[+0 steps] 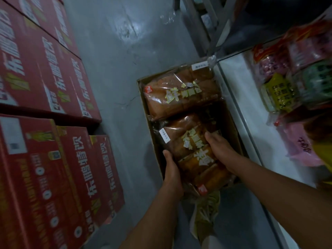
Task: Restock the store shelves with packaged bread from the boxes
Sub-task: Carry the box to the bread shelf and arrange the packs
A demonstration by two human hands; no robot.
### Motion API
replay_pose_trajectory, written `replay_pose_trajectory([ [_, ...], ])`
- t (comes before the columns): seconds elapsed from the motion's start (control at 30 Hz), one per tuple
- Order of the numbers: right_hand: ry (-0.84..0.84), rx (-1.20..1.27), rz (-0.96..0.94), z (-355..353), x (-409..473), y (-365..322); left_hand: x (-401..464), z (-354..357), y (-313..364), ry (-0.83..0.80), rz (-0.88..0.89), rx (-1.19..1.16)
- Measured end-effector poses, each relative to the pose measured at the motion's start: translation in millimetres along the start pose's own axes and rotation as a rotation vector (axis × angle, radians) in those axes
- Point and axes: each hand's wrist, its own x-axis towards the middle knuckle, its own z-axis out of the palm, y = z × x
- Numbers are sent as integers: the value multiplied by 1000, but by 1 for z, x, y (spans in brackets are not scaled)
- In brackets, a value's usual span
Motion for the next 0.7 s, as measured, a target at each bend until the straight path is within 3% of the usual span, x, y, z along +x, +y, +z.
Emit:
replay_pose_trajectory([
  [0.2,99,92,-1,-3,-60,-7,-56,4,16,-50,127,58],
  [0.53,256,519,-46,-7,-197,-38,-180,12,57,-245,373,396],
  [0.7,318,649,-116,-16,-280,-63,-261,21,64,-332,390,514],
])
